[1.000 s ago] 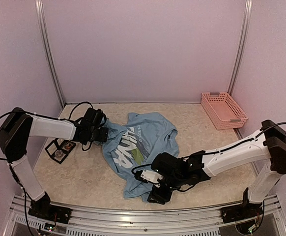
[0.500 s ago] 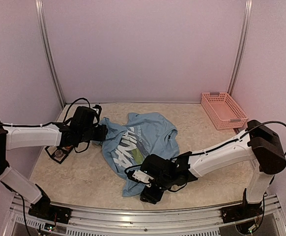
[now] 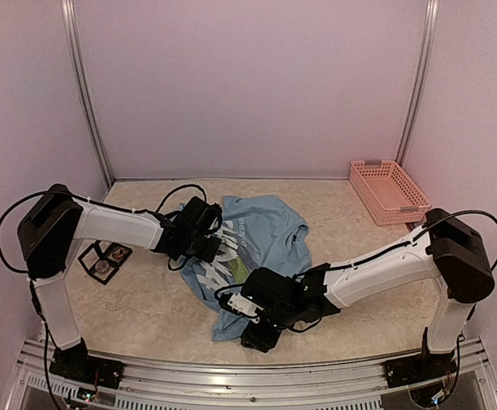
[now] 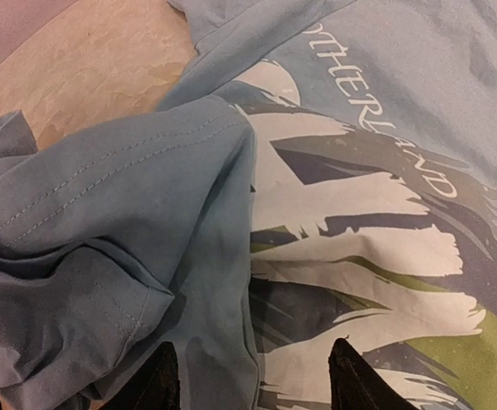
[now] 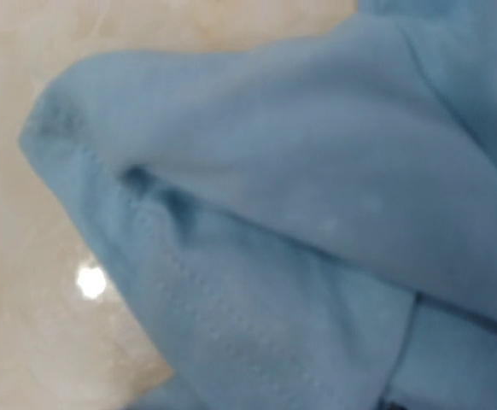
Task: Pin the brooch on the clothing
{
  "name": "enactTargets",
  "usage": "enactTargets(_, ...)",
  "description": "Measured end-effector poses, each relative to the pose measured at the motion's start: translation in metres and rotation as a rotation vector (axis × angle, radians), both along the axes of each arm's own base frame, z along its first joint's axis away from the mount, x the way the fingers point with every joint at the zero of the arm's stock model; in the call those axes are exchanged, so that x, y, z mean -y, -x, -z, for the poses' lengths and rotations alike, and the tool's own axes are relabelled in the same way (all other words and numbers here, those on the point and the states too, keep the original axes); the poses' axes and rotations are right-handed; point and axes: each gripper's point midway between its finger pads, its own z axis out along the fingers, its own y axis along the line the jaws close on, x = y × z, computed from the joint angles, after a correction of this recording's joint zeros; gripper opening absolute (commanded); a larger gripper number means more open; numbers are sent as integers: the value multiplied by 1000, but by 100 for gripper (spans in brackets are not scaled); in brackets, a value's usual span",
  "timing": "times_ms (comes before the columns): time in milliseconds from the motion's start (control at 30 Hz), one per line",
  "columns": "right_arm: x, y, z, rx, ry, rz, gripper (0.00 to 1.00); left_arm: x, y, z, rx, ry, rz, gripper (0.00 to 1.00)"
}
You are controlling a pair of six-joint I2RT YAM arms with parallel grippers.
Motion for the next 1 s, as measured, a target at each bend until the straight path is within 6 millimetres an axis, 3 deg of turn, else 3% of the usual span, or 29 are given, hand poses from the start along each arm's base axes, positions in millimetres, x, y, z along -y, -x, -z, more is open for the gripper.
enactTargets(67, -3, -2, 0, 7, -6, 2, 55, 2, -10, 6, 0, -24, -8, 48)
enactTargets(167, -6, -5, 1, 20, -13, 6, 34, 4, -23, 12, 9, -50, -21, 38)
enactTargets(233, -7, -6, 2, 26, -16, 11, 19, 4, -30, 16, 11, -71, -27, 27)
enactTargets(333, -8, -8, 2, 25, -19, 23, 0, 4, -37, 25, 6, -100, -33, 0)
enactTargets(500, -1, -19, 2, 17, -22, 69, 0, -4, -34, 37, -16, -158, -33, 0)
enactTargets(633, 32, -54, -5, 32, -5, 196, 0, -9, -33, 25, 3, -158, -45, 0)
enactTargets(767, 81, -104, -45, 108, -32, 386, 0, -24, -26, -22, 69, -124, -73, 0)
enactTargets(900, 126, -140, -108, 245, -112, 553, 0, -29, -19, -104, 211, -23, -101, 0)
enactTargets(1000, 161, -155, -156, 355, -159, 656, 0, -23, 4, -167, 312, 67, -81, 0)
